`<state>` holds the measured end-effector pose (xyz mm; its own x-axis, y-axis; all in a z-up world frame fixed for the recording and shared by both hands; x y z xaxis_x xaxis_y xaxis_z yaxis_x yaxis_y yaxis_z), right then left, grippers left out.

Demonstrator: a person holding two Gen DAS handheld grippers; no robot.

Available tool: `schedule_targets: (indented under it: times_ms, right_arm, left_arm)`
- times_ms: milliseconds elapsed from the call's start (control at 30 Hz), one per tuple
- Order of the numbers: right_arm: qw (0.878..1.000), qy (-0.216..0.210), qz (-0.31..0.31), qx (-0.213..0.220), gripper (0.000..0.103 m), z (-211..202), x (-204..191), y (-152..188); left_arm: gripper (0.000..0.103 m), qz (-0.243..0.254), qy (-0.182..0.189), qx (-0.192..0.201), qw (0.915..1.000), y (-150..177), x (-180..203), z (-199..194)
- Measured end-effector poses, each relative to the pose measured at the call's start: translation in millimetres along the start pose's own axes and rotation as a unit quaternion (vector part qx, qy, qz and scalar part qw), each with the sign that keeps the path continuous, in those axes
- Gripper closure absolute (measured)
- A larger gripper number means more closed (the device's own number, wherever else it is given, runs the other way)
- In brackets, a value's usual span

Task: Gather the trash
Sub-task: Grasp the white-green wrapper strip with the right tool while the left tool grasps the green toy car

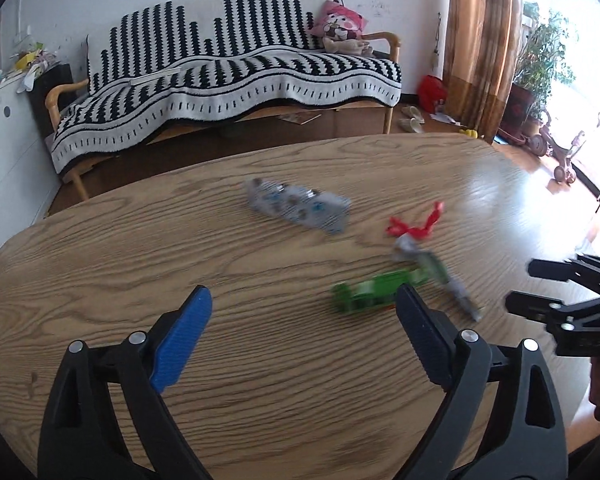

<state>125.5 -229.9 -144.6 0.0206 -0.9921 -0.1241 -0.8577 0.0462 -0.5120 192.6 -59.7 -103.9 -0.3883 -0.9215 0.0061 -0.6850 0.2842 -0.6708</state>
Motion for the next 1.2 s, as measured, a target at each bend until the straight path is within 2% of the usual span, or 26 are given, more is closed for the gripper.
schedule_targets:
  times_ms: [100,233,300,367,433,633,767,933,1000,1067,1100,1200]
  right_arm:
    - [1.0,0.004,-0.018,-0.006,0.034,21.7,-16.6,-7.7]
    - [0.999,0.02,-0.035,-0.012,0.045,43.6,-27.6,-14.9]
    - [0.999,0.024,-0.043,-0.008,0.055,45.8,-29.2,-17.6]
    - [0.999,0.024,-0.048,-0.008,0.078,46.1,-28.0,-18.8]
    - [0.999,0.012,-0.045,-0.013,0.092,43.9,-23.7,-17.4]
    - [0.999,0.002,-0.041,-0.002,0.094,20.8,-13.1,-16.5]
    - [1.0,-0.001,-0.031,0.0,0.094,6.0,0.2,-9.7]
    - [1.0,-0.001,-0.017,0.004,0.094,-11.7,18.3,1.0]
    - [1.0,-0.003,-0.008,0.005,0.094,-20.7,29.0,6.0]
    - [1.0,0.001,-0.002,0.007,0.094,-27.4,35.3,10.6]
    - [1.0,0.004,0.001,0.009,0.094,-32.8,40.5,14.4]
    - [1.0,0.008,0.012,0.013,0.094,-49.6,55.4,24.0]
  left_arm:
    - [0.012,0.013,0.0,0.0,0.9999,5.9,-6.5,1.6]
    - [0.011,0.031,0.01,-0.002,0.9995,12.8,-1.5,6.6]
    - [0.009,0.053,0.018,-0.002,0.9984,13.1,7.8,11.2]
    - [0.008,0.076,0.022,-0.003,0.9968,12.8,21.0,16.3]
    - [0.008,0.097,0.023,-0.007,0.995,11.2,31.6,24.1]
    - [0.008,0.156,0.036,-0.013,0.987,10.5,67.4,41.3]
    - [0.007,0.191,0.011,-0.035,0.9809,11.0,76.9,62.8]
    - [0.009,0.163,0.02,-0.048,0.9853,7.3,76.3,75.9]
    - [0.027,0.146,0.028,-0.05,0.9876,4.9,77.1,75.7]
    - [0.04,0.132,0.033,-0.057,0.989,5.7,78.6,75.5]
    - [0.051,0.126,0.035,-0.06,0.9895,7.3,80.4,75.1]
    - [0.052,0.115,0.031,-0.068,0.9906,9.6,82.0,73.6]
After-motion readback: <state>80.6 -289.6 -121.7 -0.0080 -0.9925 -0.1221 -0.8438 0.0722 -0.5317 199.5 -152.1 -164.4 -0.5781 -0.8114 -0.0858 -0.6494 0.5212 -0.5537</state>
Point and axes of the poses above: each gripper's, at about its wrist camera, not at the fingertips, and z roughly the way its jaws point, x to its right, y to its underside, the point moved 9 cm from there along z, roughly the way its jaws point, and after that the axes turned 3 degrees about -x, right-handed, at the moved point
